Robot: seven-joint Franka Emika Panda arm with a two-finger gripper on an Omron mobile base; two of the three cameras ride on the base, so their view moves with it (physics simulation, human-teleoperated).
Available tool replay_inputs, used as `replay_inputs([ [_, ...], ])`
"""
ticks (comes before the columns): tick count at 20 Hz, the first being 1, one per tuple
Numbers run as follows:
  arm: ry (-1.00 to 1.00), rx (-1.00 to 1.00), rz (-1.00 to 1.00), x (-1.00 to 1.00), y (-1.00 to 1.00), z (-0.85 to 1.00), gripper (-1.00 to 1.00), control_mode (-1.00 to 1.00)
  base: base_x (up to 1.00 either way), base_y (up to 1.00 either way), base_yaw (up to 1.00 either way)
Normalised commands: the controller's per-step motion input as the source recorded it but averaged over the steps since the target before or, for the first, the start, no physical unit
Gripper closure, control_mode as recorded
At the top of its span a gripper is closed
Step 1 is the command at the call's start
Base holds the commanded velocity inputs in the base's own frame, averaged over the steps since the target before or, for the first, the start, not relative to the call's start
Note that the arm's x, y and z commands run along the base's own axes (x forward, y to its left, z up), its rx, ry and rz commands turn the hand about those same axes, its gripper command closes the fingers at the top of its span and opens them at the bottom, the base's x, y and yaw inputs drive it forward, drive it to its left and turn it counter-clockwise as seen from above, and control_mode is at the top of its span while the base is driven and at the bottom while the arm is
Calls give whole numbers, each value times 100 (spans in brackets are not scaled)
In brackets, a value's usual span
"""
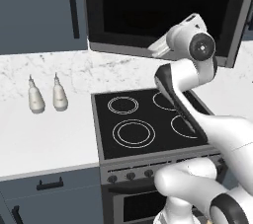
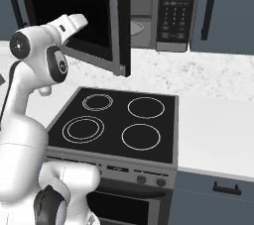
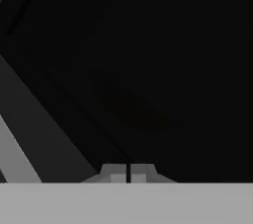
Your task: Open the microwave, place the bowl with waffle inside the microwave, then close the microwave door and turn it on.
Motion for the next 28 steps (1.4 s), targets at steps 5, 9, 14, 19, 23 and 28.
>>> replay_inputs([
  [5,38,13,34,100,-18,0,100,-100,0,0,0],
  [9,10,17,33,100,-18,-12,100,-100,0,0,0],
  [14,0,15,26,100,-6,-23,100,-100,0,0,0],
  [19,0,8,12,100,0,-27,100,-100,0,0,0],
  [23,24,1,0,-8,-26,46,100,-100,0,0,0],
  [28,16,0,8,-100,-59,41,100,-100,0,0,0],
])
